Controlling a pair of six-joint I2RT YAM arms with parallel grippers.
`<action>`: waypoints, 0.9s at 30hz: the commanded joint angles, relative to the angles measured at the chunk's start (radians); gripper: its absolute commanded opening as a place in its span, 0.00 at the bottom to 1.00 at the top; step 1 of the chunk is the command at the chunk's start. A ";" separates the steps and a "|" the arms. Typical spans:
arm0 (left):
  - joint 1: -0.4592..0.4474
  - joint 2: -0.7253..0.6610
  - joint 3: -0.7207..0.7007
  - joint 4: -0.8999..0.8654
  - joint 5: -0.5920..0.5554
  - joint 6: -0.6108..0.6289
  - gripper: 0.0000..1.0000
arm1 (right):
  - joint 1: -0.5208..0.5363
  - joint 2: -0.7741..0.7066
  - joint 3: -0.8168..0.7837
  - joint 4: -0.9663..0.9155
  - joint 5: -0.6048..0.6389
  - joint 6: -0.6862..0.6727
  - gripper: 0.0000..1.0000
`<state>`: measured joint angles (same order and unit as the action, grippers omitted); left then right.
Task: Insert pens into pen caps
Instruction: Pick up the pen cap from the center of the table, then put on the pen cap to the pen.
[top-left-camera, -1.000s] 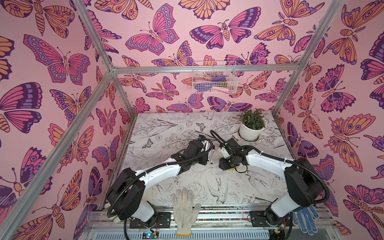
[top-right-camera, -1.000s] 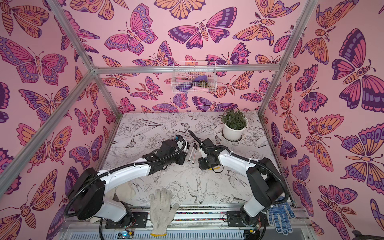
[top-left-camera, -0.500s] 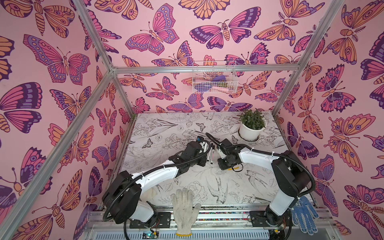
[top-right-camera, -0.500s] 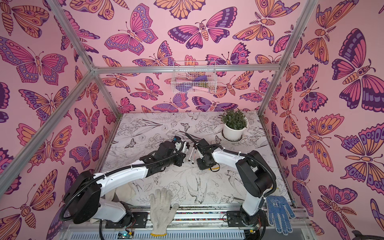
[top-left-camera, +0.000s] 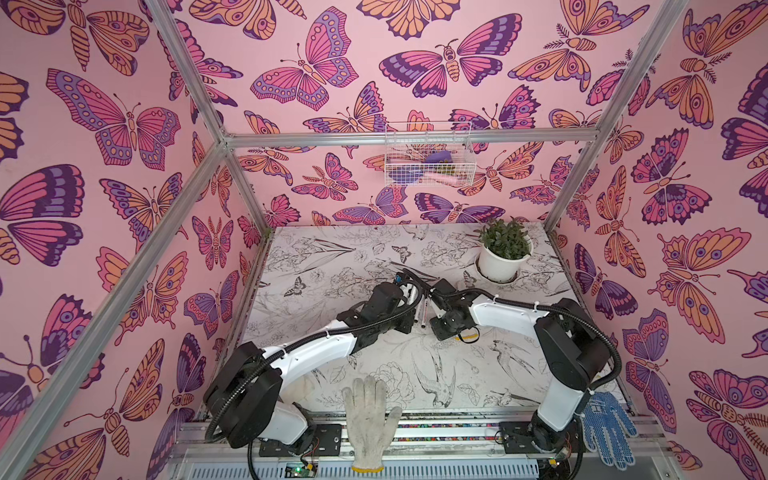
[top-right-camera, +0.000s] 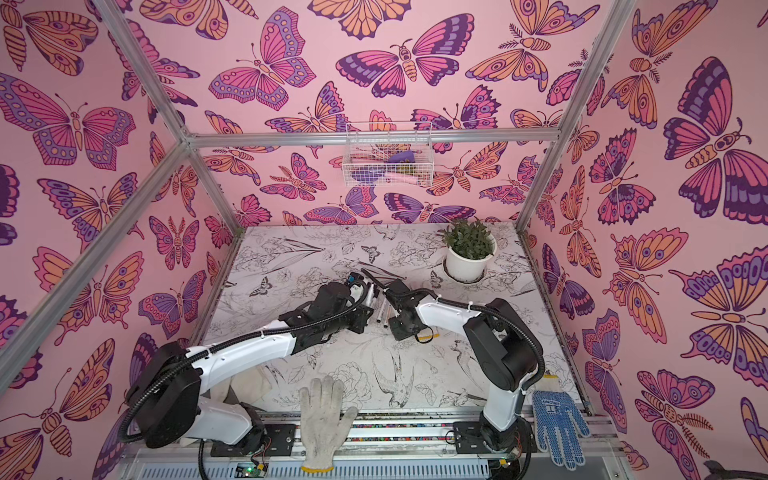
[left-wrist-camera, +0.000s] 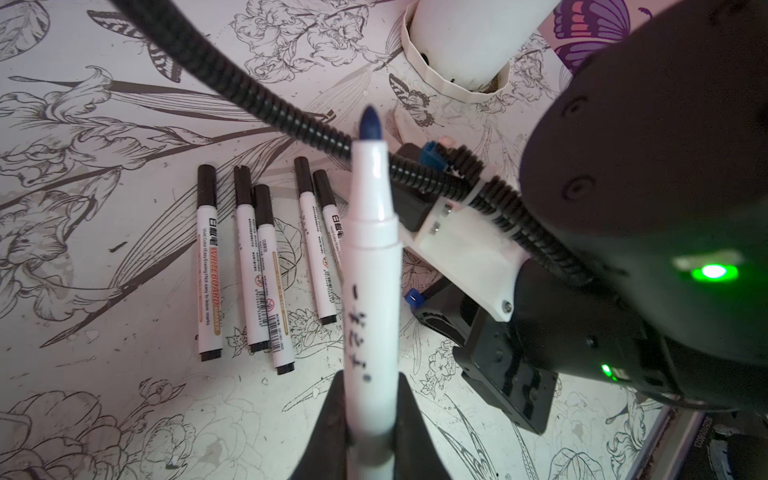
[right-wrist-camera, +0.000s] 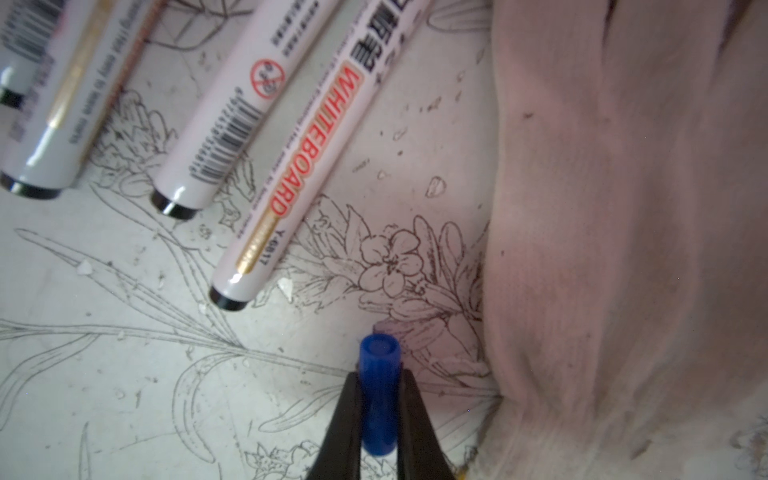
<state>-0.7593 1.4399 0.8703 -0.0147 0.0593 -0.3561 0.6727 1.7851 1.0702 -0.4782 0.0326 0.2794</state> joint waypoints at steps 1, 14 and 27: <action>0.002 -0.005 -0.004 0.014 0.087 0.040 0.00 | -0.062 -0.117 -0.027 0.048 -0.078 0.043 0.03; -0.058 0.086 0.074 0.000 0.179 0.123 0.00 | -0.258 -0.461 -0.216 0.592 -0.489 0.387 0.03; -0.072 0.082 0.079 -0.003 0.166 0.137 0.00 | -0.258 -0.449 -0.245 0.673 -0.585 0.398 0.00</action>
<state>-0.8261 1.5173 0.9318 -0.0162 0.2203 -0.2379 0.4137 1.3354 0.8066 0.1802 -0.5156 0.6945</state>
